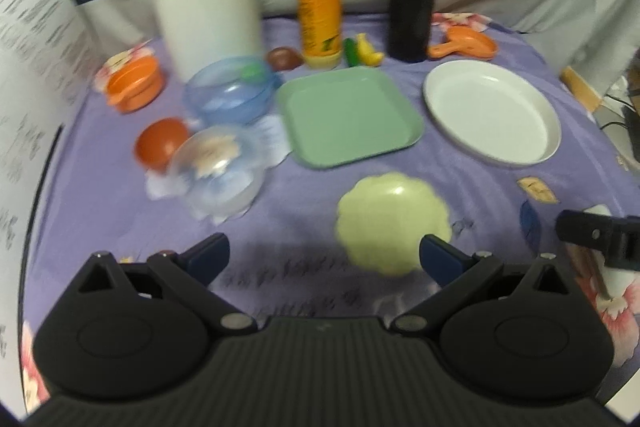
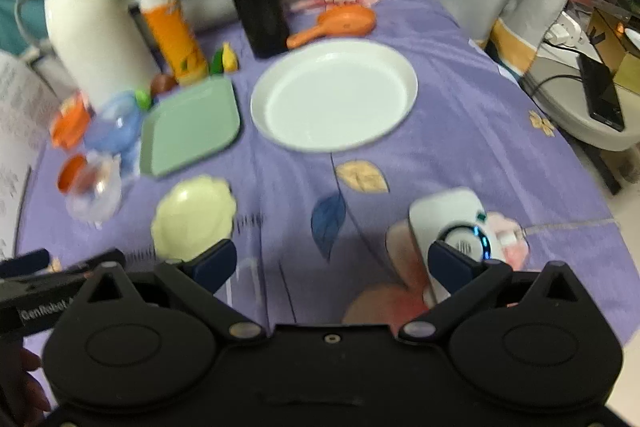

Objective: Organize plates and bowls
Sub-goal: 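Grasp the rim of the large white plate with the right gripper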

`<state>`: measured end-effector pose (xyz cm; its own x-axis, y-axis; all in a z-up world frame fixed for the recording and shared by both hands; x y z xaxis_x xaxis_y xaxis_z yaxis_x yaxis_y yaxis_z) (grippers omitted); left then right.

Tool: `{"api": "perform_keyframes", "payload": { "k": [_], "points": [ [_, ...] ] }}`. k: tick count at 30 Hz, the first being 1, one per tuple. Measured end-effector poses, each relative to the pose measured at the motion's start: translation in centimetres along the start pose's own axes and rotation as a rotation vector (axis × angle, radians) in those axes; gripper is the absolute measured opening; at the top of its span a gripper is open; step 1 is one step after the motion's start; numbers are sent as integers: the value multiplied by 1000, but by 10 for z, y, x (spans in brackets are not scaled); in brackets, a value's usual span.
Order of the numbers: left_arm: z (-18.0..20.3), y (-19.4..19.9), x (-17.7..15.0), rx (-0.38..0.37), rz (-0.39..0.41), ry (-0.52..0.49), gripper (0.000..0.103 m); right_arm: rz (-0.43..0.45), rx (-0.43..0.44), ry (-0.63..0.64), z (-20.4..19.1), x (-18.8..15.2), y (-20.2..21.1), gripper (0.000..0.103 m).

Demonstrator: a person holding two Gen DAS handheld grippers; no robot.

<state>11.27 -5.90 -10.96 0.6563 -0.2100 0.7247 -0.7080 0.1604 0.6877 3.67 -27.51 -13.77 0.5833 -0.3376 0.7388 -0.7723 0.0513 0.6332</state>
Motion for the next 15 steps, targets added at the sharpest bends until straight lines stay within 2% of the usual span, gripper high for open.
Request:
{"api": "perform_keyframes", "payload": {
  "k": [2,5,9,11,12,15],
  "points": [
    [9,-10,12,-18,10,-18,103,13,30,39,3,9,-9,103],
    [23,-25,29,-40,23,-43,103,21,-9,59,18,24,-24,103],
    [40,-47,50,-57,34,-83,103,0,-44,-26,45,46,-53,103],
    [48,-62,59,-62,30,-94,103,21,-48,-67,57,58,-67,103],
    [52,-69,63,-62,26,-98,103,31,-62,-73,63,65,-74,102],
    [63,-90,74,-73,16,-108,103,53,-74,-70,71,78,-97,89]
  ]
}}
Point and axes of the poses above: each gripper's, at about its wrist camera, not at the fingertips, and y roughly against the way its jaws point, z to its right, x to its top, the point moved 10 cm from there along -y, roughly the way its jaws point, and after that the axes turned 9 degrees about z, right-handed, at the moved point
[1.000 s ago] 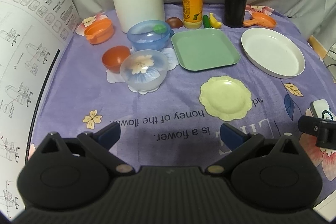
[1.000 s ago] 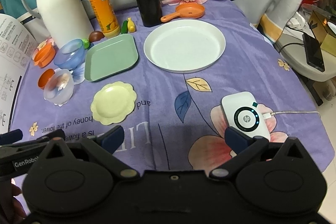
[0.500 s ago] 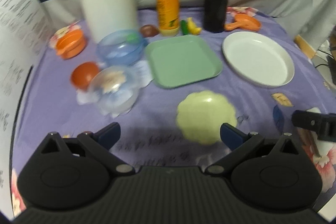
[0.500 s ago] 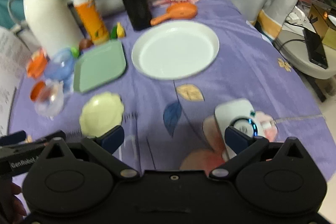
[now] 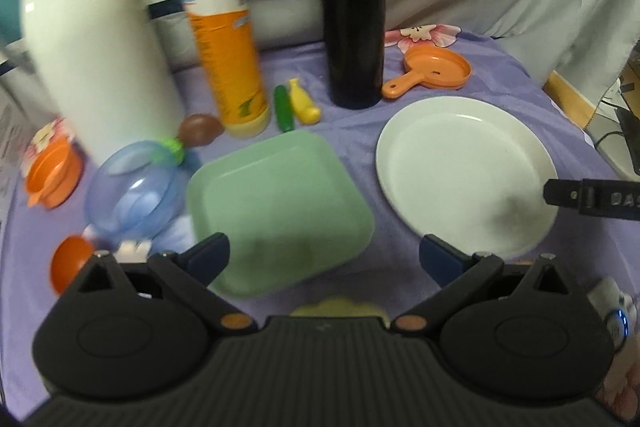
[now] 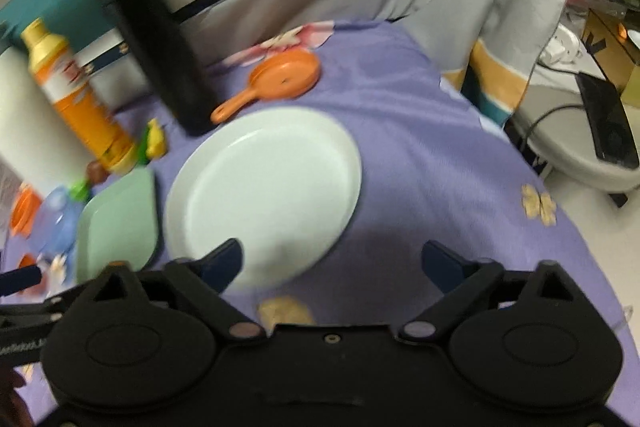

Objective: Organize plates and bowls
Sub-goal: 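Grasp the rim of the large white plate with the right gripper, then carry the white plate with the right gripper and lower it onto the cloth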

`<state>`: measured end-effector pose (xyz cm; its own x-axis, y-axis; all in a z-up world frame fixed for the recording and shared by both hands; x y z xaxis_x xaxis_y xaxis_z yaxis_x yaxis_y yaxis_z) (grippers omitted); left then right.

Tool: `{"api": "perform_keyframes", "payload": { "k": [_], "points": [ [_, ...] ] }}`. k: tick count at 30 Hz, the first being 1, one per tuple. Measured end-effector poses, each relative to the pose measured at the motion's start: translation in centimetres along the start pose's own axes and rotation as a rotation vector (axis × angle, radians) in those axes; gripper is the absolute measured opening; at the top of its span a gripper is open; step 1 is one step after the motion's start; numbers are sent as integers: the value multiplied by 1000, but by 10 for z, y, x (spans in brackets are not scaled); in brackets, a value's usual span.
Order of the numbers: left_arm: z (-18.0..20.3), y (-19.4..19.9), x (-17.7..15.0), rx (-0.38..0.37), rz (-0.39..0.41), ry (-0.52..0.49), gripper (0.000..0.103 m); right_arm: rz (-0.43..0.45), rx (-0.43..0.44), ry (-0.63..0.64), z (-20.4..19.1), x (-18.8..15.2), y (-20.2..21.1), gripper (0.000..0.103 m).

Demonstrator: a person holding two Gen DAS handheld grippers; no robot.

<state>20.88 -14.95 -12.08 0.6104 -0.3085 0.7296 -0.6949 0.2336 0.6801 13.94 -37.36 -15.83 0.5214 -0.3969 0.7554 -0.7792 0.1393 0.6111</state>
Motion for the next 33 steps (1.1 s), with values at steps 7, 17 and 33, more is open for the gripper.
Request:
{"api": "perform_keyframes", "payload": {
  "k": [7,17,33],
  "points": [
    [22,-42,25,-30,4,-30,93,-26,-24,-14,17,7,-52,32],
    [62,-91,33,-134,-67,-95,41,-33,43,27,11,1,-57,19],
    [61,-84,23,-71,-68,-98,37,-45,53,14,2,9,-58,20]
  ]
}}
Point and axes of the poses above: each gripper's, at about its wrist camera, not at the fingertips, and y roughly against the way its jaws point, z to its right, x to its top, the point moved 10 cm from there along -y, roughly the way its jaws point, and after that the axes turned 9 degrees about z, right-handed, at the moved point
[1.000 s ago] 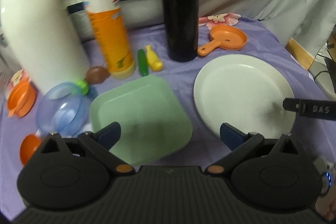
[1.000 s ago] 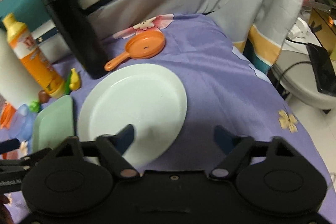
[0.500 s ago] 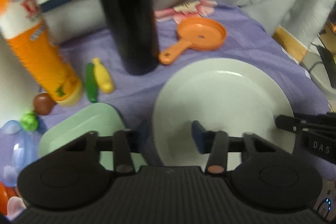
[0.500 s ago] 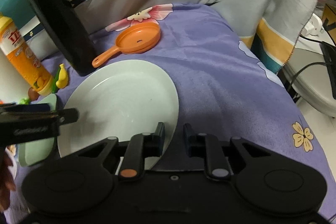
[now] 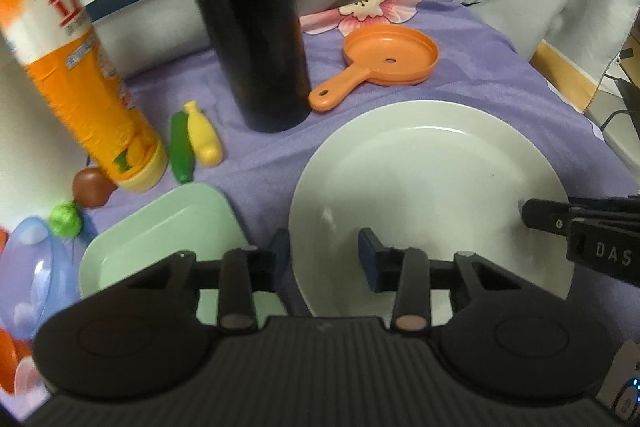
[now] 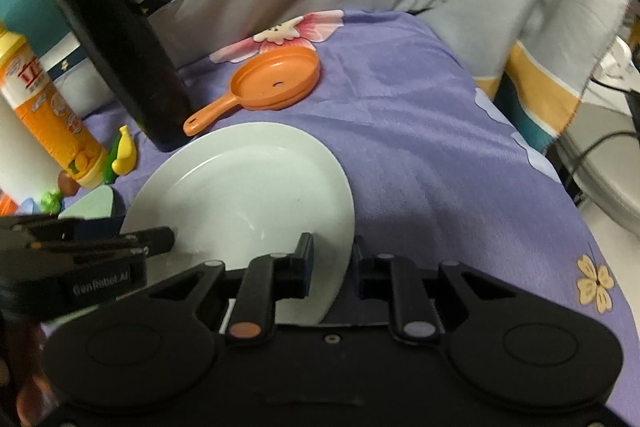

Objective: Organize plates and bowls
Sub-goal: 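Carry the white plate with the right gripper and lower it onto the cloth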

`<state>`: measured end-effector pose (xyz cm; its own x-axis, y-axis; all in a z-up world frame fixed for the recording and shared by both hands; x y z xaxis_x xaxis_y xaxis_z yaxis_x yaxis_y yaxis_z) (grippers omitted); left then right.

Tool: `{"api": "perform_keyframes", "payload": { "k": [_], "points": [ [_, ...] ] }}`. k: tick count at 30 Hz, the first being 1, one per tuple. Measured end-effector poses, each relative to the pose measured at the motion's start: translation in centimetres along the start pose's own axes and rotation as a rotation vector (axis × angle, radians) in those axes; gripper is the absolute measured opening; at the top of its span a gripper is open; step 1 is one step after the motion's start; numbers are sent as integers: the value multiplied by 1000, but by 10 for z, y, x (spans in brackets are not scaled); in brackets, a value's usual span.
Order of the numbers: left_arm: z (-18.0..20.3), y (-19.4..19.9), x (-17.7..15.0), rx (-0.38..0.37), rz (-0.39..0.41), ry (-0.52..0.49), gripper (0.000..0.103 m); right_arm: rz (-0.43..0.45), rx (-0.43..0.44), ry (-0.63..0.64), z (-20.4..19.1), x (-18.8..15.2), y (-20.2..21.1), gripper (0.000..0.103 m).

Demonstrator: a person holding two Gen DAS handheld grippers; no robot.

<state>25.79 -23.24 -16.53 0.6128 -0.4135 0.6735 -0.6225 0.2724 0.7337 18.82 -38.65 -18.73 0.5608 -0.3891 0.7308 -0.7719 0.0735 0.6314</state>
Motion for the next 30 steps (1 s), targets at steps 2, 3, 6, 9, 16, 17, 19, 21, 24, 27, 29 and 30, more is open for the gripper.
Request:
{"api": "perform_keyframes", "payload": {
  "k": [2,3,6,9,16,17,19,21,24,27,29,30],
  "points": [
    [-3,10,-3,3,8,12,37,-1,16,-16,-1,-2,8,20],
    [-4,15,-4,3,10,17,37,0,22,-21,-3,-3,12,20],
    [-9,35,-11,11,10,36,37,11,30,-28,-8,-4,30,20],
    [-19,57,-22,22,4,57,37,3,53,-39,-17,-9,48,20],
    [-58,124,-62,74,15,110,37,-6,114,-9,-58,-30,94,20],
    [-67,134,-70,84,16,123,37,-11,126,1,-67,-36,101,20],
    [-83,151,-85,103,16,147,37,-19,151,23,-85,-48,114,20],
    [-100,169,-102,123,20,169,37,-29,179,49,-105,-60,126,20],
    [-128,195,-129,154,16,208,37,-51,225,81,-136,-79,142,20],
    [-156,218,-155,188,17,255,37,-74,267,120,-170,-97,156,21],
    [-177,233,-173,216,20,287,37,-88,289,150,-194,-110,164,22],
    [-184,239,-180,228,22,297,37,-97,298,168,-205,-117,169,22]
  ]
}}
Point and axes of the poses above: each gripper's, at about its wrist camera, not at the fingertips, and y roughly against the way its jaws point, z to its right, x to its top, the point moved 10 cm from there along -y, roughly the way its jaws point, and after that the axes turned 9 degrees about z, right-handed, at the moved point
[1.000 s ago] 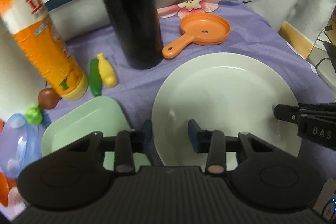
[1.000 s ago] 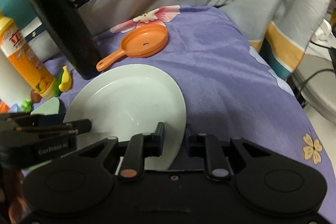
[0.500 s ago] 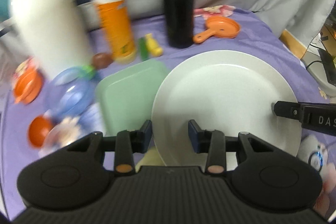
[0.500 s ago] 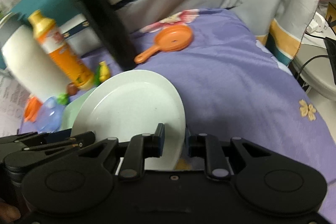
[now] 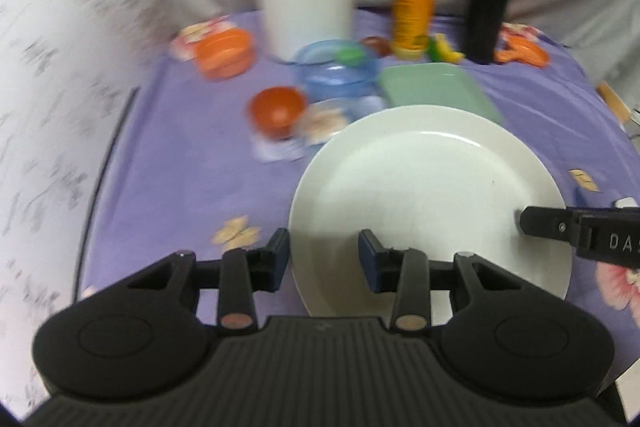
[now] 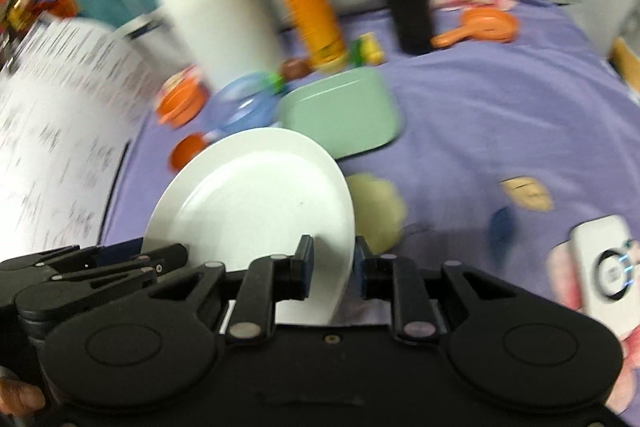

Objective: Organize plates and bowls
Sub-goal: 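Carry the white plate with the right gripper and lower it onto the cloth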

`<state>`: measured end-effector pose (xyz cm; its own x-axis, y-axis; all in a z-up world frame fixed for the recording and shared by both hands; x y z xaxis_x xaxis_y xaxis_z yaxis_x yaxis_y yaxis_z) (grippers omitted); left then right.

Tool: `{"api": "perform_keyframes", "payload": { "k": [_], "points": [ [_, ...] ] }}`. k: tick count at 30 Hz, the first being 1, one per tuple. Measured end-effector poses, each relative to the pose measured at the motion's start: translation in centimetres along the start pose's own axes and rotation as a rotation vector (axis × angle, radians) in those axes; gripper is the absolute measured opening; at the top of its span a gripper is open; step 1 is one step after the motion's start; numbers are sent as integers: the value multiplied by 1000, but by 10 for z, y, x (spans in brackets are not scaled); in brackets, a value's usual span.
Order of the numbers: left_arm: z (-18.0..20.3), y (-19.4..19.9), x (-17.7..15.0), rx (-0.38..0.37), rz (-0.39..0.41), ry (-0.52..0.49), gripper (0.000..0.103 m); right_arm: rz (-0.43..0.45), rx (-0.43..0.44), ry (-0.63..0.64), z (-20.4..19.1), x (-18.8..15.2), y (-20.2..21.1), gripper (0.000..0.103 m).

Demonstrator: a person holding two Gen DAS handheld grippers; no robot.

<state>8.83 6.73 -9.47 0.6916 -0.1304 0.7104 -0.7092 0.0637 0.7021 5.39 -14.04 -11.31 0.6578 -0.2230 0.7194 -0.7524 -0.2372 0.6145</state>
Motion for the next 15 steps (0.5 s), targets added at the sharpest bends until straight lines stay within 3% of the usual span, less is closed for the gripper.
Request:
{"api": "perform_keyframes", "payload": {
  "k": [7,15],
  "points": [
    [-82,18,-42,64,-26,101,37,-75,63,101,-81,-32,-13,23],
    [-128,14,-76,75,-65,167,37,-156,76,190,-135,-67,-24,23]
  ]
}}
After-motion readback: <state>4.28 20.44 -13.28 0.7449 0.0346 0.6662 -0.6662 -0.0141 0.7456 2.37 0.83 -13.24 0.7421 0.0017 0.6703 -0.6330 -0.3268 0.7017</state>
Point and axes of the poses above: each gripper's, at about its wrist camera, not at the fingertips, and y roughly against the way its jaws point, z to its right, x to its top, the point moved 10 cm from there along -y, roughly the way its jaws point, and after that the axes turned 9 degrees about z, right-handed, at the moved point
